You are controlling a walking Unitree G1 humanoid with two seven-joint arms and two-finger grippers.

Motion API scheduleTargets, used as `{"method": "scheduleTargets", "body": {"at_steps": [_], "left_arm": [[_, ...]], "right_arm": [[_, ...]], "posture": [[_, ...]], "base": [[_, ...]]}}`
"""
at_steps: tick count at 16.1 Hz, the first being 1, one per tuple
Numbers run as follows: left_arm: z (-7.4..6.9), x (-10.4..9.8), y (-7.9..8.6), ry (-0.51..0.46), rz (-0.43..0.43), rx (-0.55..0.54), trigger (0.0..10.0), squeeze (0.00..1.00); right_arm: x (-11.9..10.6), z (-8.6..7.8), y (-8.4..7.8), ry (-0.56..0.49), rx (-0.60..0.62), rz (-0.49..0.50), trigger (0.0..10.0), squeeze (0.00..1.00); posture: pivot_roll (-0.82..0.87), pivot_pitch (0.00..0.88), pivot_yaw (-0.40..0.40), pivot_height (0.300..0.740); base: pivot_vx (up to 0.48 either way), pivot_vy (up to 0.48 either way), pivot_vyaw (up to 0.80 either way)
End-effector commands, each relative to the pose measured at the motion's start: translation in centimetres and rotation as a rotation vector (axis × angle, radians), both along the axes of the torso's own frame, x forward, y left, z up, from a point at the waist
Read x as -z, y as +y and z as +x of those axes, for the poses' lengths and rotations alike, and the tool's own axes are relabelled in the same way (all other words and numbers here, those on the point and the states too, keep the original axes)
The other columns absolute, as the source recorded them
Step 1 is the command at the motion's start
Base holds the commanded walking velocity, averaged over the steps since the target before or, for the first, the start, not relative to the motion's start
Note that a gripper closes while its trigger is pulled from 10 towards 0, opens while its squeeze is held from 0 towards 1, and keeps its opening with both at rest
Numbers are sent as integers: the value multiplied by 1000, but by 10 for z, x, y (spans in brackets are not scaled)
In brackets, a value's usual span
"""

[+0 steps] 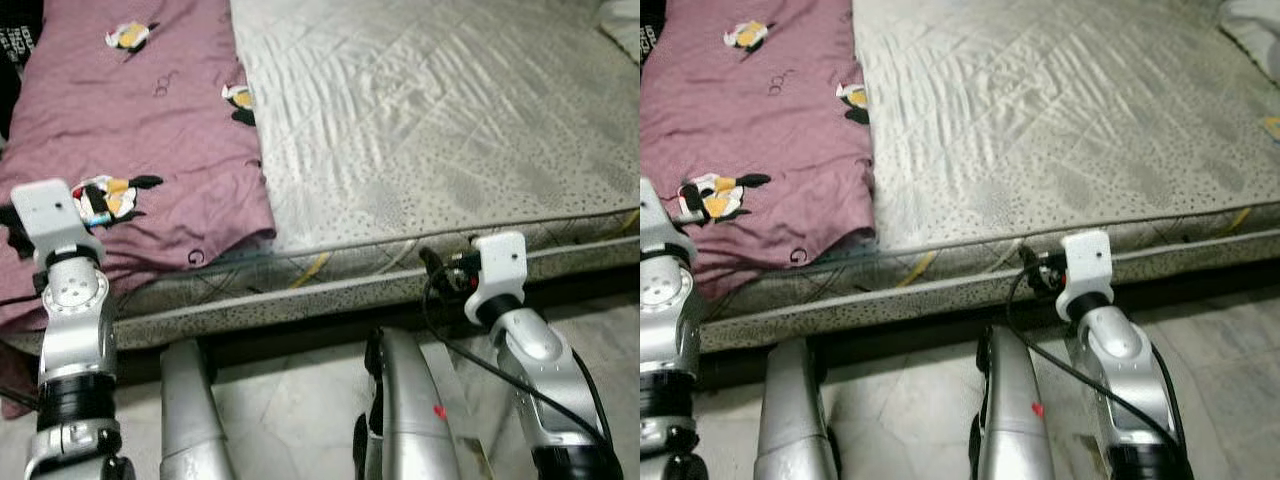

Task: Clean up the room

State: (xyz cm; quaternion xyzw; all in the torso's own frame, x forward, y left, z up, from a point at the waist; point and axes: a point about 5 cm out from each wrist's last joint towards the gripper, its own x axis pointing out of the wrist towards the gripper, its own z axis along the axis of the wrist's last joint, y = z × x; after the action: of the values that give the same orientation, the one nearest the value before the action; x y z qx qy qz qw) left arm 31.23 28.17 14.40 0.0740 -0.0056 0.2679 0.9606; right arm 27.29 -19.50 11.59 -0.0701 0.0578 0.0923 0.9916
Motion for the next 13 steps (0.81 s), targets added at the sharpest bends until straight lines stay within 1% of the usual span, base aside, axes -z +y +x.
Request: {"method": "scheduleTargets", "body": {"at_steps": [1, 13], "left_arm": [[7, 18, -6, 95, -57, 61, 10000, 0], [7, 18, -6, 95, -57, 61, 10000, 0]], "right_arm": [[-3, -3, -3, 2, -7, -14, 10000, 0], [-3, -3, -3, 2, -7, -14, 10000, 0]], "posture": [[-87, 160, -60, 487], [-87, 160, -60, 487]], "base": [[0, 0, 0], [0, 0, 0]]}}
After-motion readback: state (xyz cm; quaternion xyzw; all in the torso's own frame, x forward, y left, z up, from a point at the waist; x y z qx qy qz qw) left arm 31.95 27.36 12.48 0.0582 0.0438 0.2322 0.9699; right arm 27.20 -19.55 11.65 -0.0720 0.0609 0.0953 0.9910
